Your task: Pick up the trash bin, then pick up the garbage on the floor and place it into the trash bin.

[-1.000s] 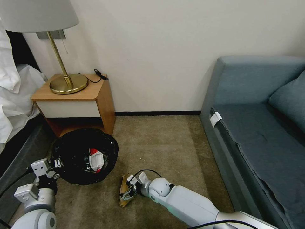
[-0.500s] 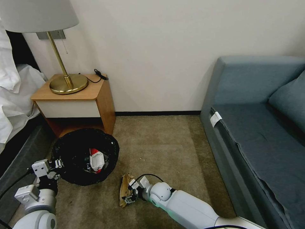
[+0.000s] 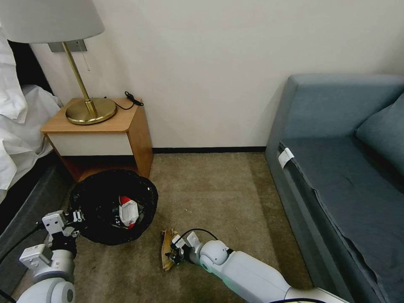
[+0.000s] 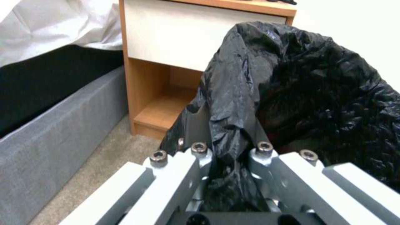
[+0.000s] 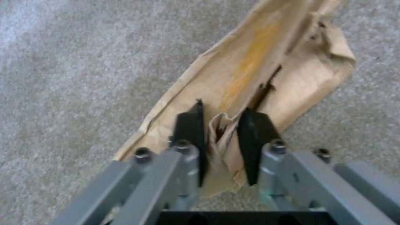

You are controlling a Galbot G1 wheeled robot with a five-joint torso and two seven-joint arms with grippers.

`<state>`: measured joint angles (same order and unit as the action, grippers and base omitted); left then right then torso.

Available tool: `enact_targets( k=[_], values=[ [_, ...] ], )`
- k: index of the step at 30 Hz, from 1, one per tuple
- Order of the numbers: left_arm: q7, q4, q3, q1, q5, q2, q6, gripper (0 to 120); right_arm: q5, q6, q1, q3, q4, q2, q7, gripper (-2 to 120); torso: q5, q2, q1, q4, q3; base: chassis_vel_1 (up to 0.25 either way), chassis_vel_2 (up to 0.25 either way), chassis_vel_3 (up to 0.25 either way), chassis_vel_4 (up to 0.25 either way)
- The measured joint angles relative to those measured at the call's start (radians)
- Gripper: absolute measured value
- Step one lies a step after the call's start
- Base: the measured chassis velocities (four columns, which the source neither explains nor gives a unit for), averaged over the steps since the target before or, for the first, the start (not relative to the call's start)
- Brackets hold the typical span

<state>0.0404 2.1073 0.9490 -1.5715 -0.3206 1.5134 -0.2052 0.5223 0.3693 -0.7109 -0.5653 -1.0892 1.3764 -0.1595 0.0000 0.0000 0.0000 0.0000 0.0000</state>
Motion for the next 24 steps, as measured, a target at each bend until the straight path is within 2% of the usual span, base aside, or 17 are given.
enact_targets(
  k=[2, 4, 14, 24],
  values=[
    [0.0, -0.006, -0.001, 0.0, 0.0, -0.002, 0.002, 4, -0.009, -0.005, -0.006, 0.018, -0.006, -0.006, -0.003, 4, 0.0, 0.0, 0.0, 0.0, 0.0, 0.0, 0.0, 0.0, 0.0],
    [0.0, -0.008, 0.0, -0.001, 0.0, -0.004, 0.004, 4, -0.011, -0.007, -0.008, 0.027, -0.01, -0.008, -0.003, 0, 0.0, 0.0, 0.0, 0.0, 0.0, 0.0, 0.0, 0.0, 0.0],
    [-0.002, -0.024, 0.011, -0.013, -0.02, -0.013, 0.019, 4, -0.054, -0.027, -0.024, 0.131, -0.041, -0.02, -0.022, 0, 0.0, 0.0, 0.0, 0.0001, 0.0, 0.0, 0.0, 0.0, 0.0],
    [-0.003, -0.032, 0.007, -0.009, -0.037, -0.03, 0.02, 4, -0.09, -0.061, -0.043, 0.358, -0.109, -0.027, -0.034, 0, 0.0, 0.0, 0.0, 0.0, 0.0, 0.0, 0.0, 0.0, 0.0]
  ],
)
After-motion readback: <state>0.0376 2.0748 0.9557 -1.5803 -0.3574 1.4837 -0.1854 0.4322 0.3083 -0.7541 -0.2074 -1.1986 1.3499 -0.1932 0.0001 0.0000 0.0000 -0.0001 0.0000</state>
